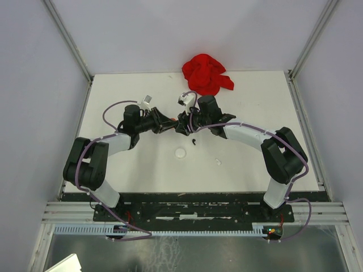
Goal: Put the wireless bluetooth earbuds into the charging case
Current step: Open the charging case.
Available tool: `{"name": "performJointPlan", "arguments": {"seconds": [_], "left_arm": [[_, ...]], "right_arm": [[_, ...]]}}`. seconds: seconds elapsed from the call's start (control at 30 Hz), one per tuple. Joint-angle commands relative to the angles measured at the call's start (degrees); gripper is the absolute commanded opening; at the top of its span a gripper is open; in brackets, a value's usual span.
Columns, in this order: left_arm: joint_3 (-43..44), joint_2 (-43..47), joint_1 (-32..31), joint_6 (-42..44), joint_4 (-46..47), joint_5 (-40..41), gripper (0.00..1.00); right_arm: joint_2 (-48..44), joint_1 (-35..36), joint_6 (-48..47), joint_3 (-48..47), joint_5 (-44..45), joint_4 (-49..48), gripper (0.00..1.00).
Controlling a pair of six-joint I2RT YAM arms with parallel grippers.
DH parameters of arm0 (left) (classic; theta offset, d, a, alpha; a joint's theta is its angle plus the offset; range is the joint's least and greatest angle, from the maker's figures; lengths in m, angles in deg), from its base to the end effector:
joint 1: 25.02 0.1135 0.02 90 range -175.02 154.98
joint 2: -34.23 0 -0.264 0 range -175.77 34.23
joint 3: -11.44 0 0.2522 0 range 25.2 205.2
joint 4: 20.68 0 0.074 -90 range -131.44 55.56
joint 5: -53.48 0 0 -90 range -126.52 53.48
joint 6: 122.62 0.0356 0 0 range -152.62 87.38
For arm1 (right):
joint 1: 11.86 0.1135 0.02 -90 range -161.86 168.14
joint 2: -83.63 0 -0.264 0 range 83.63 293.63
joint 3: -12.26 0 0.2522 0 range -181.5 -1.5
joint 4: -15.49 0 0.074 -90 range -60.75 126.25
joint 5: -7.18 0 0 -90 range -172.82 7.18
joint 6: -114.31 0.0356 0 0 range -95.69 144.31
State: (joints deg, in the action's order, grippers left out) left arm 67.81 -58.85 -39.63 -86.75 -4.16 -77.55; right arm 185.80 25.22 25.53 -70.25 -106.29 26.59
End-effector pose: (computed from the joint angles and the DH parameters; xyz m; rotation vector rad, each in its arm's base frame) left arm 0.3144 -0.1061 0.1916 -0.1902 2.1198 -1.4472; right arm 0.3144 0.2554 0.2322 -0.9052 1.9711 0.8244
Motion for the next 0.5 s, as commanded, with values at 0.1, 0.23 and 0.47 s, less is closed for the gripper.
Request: {"name": "performJointPlan", "arguments": {"seconds": [0.1, 0.23, 0.47], "left_arm": [[2.13, 0.25, -0.51, 3.7, 1.42, -1.63, 0.14], [2.04, 0.35, -0.72, 3.6, 2.16, -1.71, 0.03], [2.91, 0.23, -0.68, 2.57, 1.2, 1.73, 0.03]], "right_arm": [[-1.36, 0.06, 0.08, -1.46, -0.72, -2.79, 0.17], [-1.55, 0.01, 0.81, -1.59, -0.04, -2.9, 0.39], [-6.93, -1.42, 4.76, 2.53, 1.99, -6.81, 0.85]]}}
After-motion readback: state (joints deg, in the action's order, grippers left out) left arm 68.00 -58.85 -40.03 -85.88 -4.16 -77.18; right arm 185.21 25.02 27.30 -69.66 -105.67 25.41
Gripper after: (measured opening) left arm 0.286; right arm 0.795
